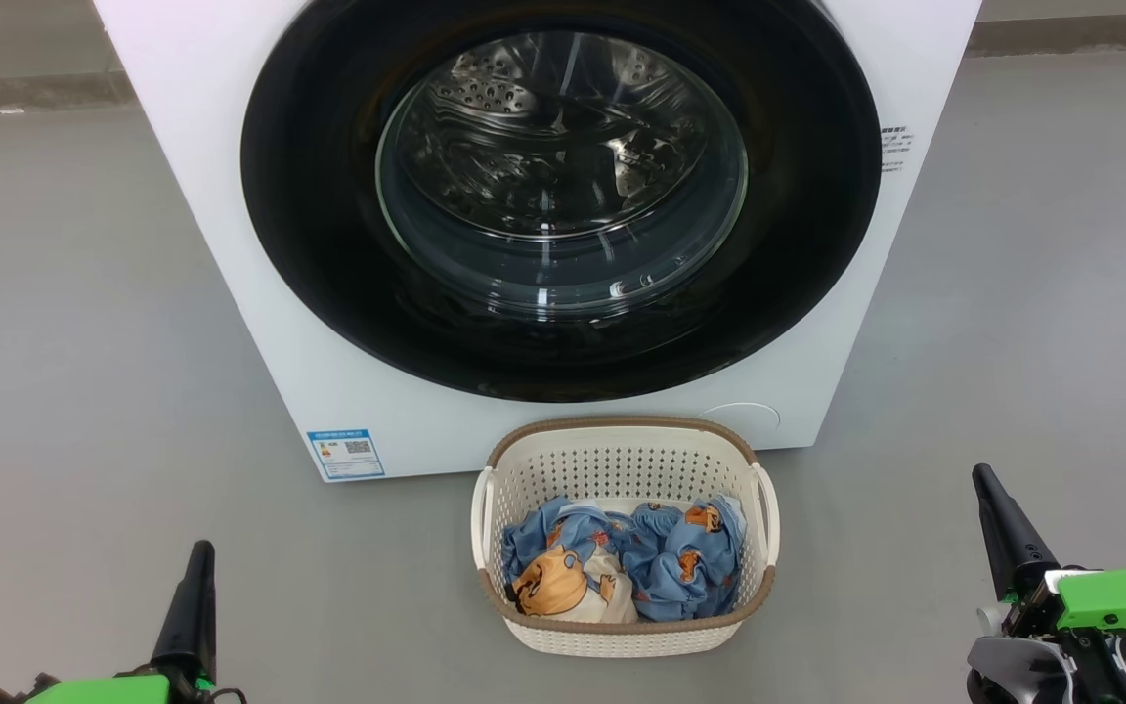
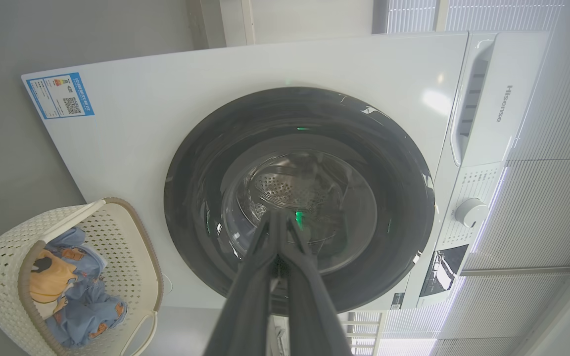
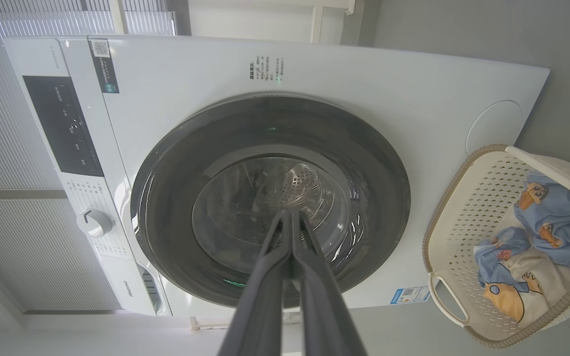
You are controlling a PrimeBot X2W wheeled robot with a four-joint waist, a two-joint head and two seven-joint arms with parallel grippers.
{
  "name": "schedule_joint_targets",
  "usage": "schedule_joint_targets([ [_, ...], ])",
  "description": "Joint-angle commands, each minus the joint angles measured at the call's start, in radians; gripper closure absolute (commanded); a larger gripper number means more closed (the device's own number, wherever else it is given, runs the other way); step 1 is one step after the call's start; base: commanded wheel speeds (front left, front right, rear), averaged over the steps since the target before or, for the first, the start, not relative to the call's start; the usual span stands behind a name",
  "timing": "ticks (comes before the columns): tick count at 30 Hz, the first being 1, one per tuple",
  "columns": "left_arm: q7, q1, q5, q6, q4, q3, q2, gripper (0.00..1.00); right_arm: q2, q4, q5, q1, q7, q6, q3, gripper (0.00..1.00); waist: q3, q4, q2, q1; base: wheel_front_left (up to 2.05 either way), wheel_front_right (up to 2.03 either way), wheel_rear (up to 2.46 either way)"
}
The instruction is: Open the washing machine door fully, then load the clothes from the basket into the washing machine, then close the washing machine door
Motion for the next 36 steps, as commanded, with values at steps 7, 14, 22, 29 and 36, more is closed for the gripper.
schedule_joint_targets([
  [7, 0.007, -0.042, 0.015, -0.003, -0.029, 0.036, 0.009, 1.0, -0.018, -0.03, 0.014, -0.038, -0.004, 0.005, 0.023, 1.0, 0.0, 0.0, 0.0, 0.0, 0.0, 0.0, 0.0],
  [14, 0.008, -0.042, 0.016, -0.003, -0.029, 0.037, 0.008, 1.0, -0.019, -0.03, 0.015, -0.037, -0.005, 0.005, 0.024, 1.0, 0.0, 0.0, 0.0, 0.0, 0.0, 0.0, 0.0],
  [22, 0.01, -0.042, 0.017, -0.003, -0.029, 0.039, 0.007, 1.0, -0.02, -0.03, 0.016, -0.037, -0.006, 0.005, 0.025, 1.0, 0.0, 0.0, 0.0, 0.0, 0.0, 0.0, 0.0],
  [29, 0.011, -0.042, 0.018, -0.003, -0.029, 0.04, 0.006, 1.0, -0.021, -0.031, 0.016, -0.037, -0.006, 0.005, 0.026, 1.0, 0.0, 0.0, 0.0, 0.0, 0.0, 0.0, 0.0],
  [36, 0.012, -0.042, 0.019, -0.003, -0.029, 0.041, 0.005, 1.0, -0.021, -0.031, 0.017, -0.037, -0.007, 0.005, 0.027, 1.0, 0.0, 0.0, 0.0, 0.0, 0.0, 0.0, 0.0],
])
